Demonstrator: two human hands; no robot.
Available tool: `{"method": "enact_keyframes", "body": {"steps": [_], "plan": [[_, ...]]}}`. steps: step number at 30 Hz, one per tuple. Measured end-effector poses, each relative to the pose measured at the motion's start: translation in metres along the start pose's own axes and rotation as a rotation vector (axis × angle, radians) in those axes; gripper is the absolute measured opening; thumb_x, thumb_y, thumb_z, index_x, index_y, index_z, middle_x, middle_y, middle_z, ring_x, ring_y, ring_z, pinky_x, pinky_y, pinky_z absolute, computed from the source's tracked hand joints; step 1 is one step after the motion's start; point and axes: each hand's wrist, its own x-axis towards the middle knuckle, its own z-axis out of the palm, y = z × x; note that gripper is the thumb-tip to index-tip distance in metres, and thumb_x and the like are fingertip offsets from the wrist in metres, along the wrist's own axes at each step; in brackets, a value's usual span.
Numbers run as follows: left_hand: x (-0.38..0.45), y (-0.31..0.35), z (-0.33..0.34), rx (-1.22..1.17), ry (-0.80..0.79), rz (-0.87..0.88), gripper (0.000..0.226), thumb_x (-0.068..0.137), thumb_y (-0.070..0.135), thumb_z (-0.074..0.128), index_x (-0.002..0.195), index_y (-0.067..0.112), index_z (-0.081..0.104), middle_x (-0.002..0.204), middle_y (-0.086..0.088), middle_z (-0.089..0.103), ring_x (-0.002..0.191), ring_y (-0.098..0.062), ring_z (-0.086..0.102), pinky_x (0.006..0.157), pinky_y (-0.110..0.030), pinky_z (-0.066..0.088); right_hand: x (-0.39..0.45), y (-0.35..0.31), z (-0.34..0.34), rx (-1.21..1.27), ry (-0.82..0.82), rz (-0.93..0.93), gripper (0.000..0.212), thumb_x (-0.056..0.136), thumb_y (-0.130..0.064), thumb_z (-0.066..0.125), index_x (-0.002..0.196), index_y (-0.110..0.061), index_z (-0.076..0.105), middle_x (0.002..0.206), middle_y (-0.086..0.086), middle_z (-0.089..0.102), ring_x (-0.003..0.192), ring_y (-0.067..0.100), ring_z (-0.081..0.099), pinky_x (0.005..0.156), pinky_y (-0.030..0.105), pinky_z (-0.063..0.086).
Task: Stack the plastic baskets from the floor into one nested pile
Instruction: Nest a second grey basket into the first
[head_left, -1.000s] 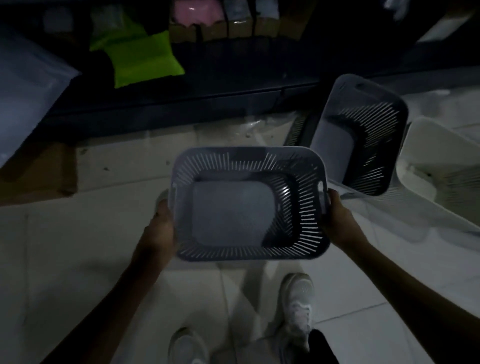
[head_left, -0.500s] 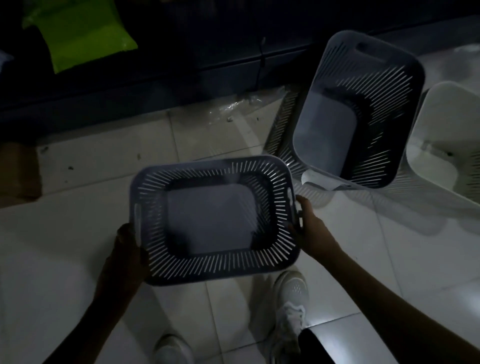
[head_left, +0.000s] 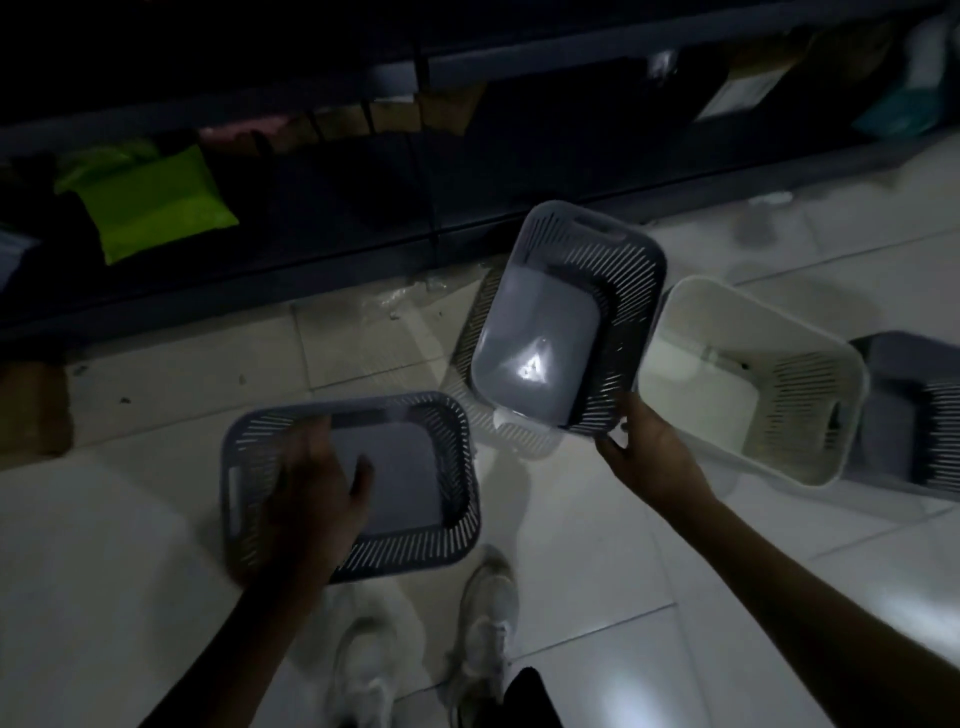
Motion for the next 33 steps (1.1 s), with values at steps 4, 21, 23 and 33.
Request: {"method": "enact_keyframes", "body": {"steps": [4,21,23,33], "plan": [[-0.012,0.064,-0.015,-0.079,0.007,0.069,0.065,0.085,0.042,0.051,0.138,0.004,0.046,0.131,-0.02,0.055,0.116,-0.038,0.056,0.089,-0.046,0.049,0.03,-0.022,-0.061,-0.1,0.031,-0.073,0.043,0.084,-0.025,0.063,0.123,-0.01,0.051,0.115,0.016,0.063,0.103,0.033,0.061,0.083,0.037,0.049],[0.026,0.205,0.058,-0.105,0.14,-0.188,0.077,0.087,0.048,0.056,0.146,0.008,0.028,0.143,-0.018,0.039,0.11,-0.037,0.057,0.079,-0.044,0.053,0.167,0.002,-0.133,-0.274,-0.099,-0.377,0.048,0.088,-0.033,0.052,0.131,-0.012,0.048,0.121,0.004,0.055,0.108,0.019,0.054,0.088,0.028,0.044],[0.022,0.214,0.085,-0.152,0.166,-0.365,0.078,0.086,0.049,0.058,0.145,0.007,0.029,0.137,-0.02,0.043,0.113,-0.038,0.055,0.079,-0.045,0.051,0.202,0.026,-0.126,-0.343,-0.165,-0.433,0.065,0.08,-0.052,0.037,0.129,-0.009,0.049,0.12,0.014,0.058,0.106,0.031,0.058,0.087,0.04,0.049],[0.001,0.219,0.21,-0.319,0.049,-0.765,0.082,0.086,0.05,0.057,0.145,-0.001,0.03,0.128,-0.023,0.054,0.107,-0.037,0.061,0.077,-0.042,0.051,0.317,0.067,-0.082,-0.523,-0.222,-0.42,0.058,0.087,-0.018,0.055,0.137,0.0,0.031,0.133,0.03,0.045,0.117,0.048,0.049,0.092,0.053,0.045]]}}
